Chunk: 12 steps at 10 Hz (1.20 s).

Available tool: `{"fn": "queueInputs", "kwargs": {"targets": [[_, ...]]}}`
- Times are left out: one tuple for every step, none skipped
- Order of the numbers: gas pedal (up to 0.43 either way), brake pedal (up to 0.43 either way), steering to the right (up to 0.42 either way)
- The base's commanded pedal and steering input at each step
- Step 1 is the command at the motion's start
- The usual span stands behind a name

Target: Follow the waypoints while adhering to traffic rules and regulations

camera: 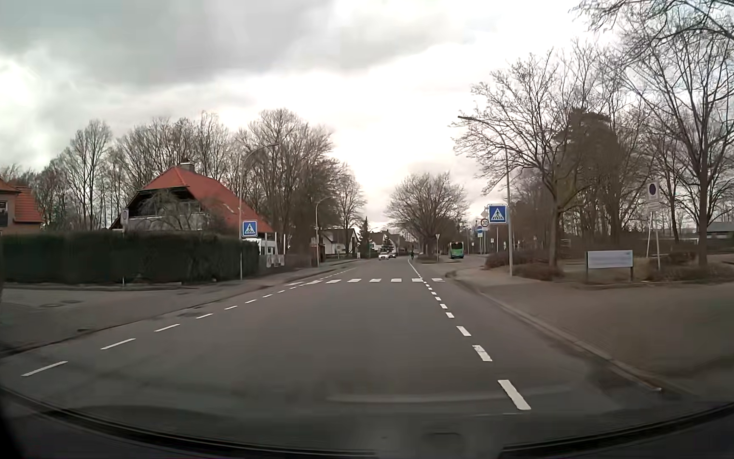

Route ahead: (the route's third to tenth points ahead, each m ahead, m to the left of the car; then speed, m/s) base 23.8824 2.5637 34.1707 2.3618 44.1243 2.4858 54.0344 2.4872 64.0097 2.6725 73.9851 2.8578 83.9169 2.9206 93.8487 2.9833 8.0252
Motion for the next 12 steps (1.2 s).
{"fn": "queueInputs", "kwargs": {"targets": [[0.098, 0.000, -0.004], [0.098, 0.000, 0.000], [0.098, 0.000, 0.001], [0.098, 0.000, 0.000], [0.098, 0.000, 0.000], [0.098, 0.000, 0.000], [0.098, 0.000, 0.000], [0.098, 0.000, 0.000], [0.098, 0.000, 0.003], [0.098, 0.000, 0.003], [0.098, 0.000, 0.003], [0.098, 0.000, 0.000]]}}
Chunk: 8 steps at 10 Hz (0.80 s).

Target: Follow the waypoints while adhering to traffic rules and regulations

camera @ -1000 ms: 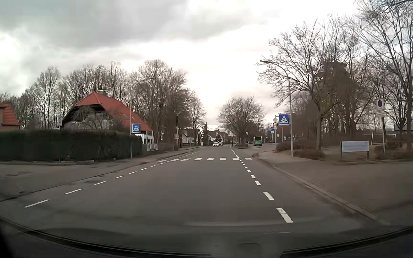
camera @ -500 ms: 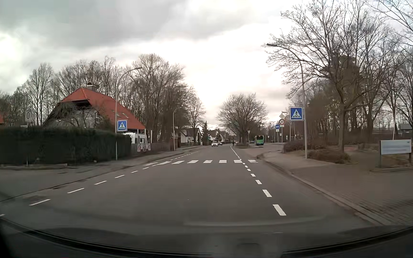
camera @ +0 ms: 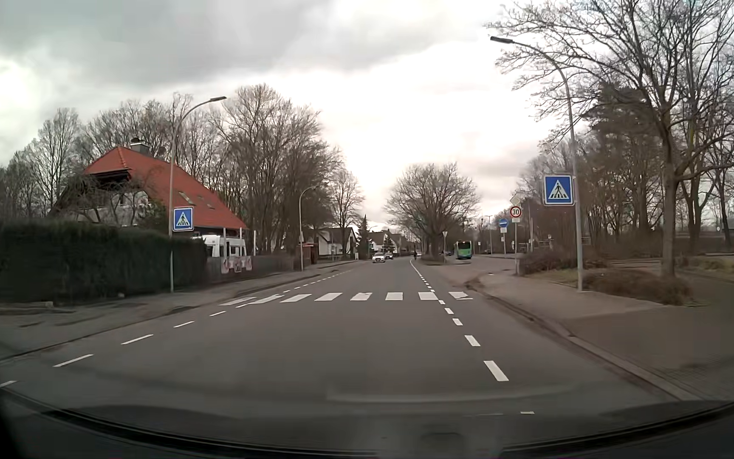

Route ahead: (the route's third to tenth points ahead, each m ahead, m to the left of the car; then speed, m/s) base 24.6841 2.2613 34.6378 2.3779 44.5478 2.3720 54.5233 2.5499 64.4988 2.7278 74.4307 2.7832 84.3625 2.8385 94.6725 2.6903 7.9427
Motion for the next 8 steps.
{"fn": "queueInputs", "kwargs": {"targets": [[0.098, 0.000, -0.001], [0.098, 0.000, -0.001], [0.098, 0.000, 0.000], [0.098, 0.000, 0.000], [0.098, 0.000, 0.000], [0.110, 0.000, 0.000], [0.110, 0.000, 0.000], [0.110, 0.000, 0.001]]}}
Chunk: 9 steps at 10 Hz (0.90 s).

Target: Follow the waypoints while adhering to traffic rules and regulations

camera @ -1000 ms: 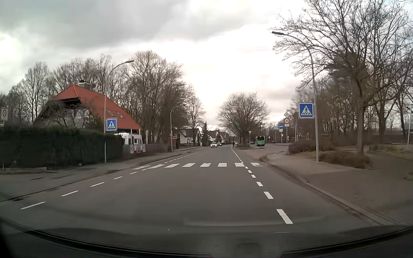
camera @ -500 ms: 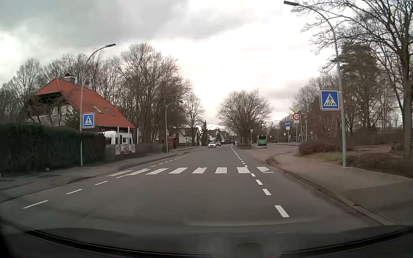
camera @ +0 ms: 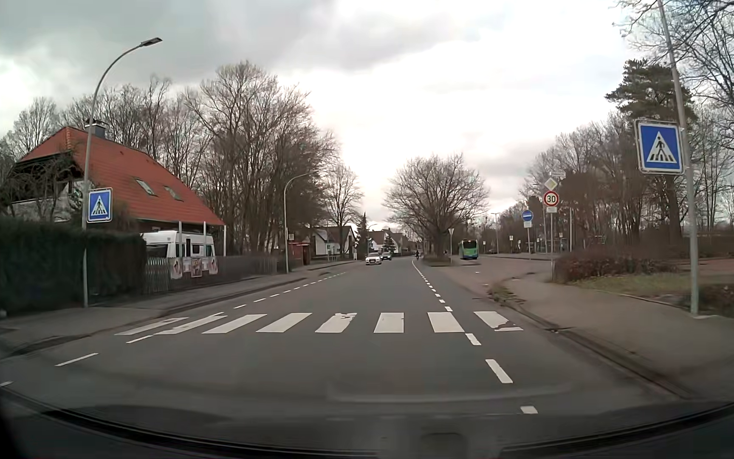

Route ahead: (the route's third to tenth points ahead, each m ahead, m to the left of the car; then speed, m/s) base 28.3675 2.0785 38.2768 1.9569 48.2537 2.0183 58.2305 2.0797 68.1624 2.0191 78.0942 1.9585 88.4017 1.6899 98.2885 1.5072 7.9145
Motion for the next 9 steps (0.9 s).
{"fn": "queueInputs", "kwargs": {"targets": [[0.118, 0.000, 0.001], [0.118, 0.000, 0.001], [0.118, 0.000, 0.001], [0.118, 0.000, 0.001], [0.118, 0.000, 0.001], [0.098, 0.000, 0.001], [0.118, 0.000, 0.001], [0.098, 0.000, 0.001], [0.087, 0.000, 0.001]]}}
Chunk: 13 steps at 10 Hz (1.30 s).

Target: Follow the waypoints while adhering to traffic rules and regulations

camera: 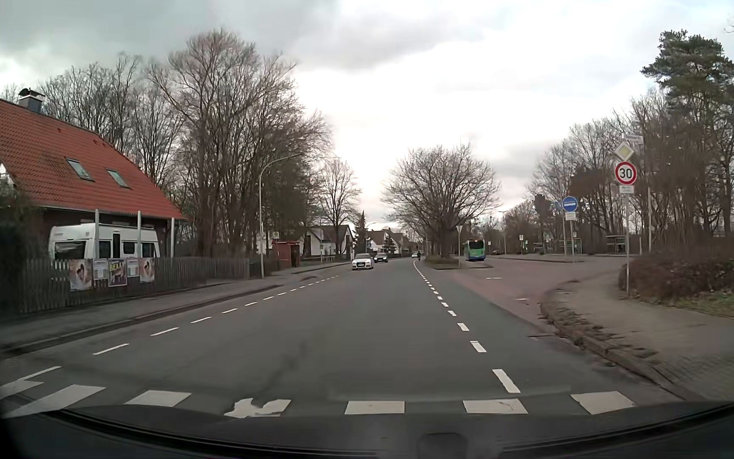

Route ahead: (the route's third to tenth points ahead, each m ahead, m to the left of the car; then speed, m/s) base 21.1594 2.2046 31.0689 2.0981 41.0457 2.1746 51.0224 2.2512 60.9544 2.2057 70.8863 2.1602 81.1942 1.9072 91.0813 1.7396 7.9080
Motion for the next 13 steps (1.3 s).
{"fn": "queueInputs", "kwargs": {"targets": [[0.087, 0.000, 0.001], [0.087, 0.000, 0.001], [0.110, 0.000, 0.001], [0.110, 0.000, 0.001], [0.110, 0.000, 0.001], [0.110, 0.000, 0.001], [0.110, 0.000, 0.001], [0.110, 0.000, 0.001], [0.110, 0.000, -0.001], [0.110, 0.000, -0.001], [0.110, 0.000, -0.002], [0.110, 0.000, 0.000], [0.110, 0.000, 0.001]]}}
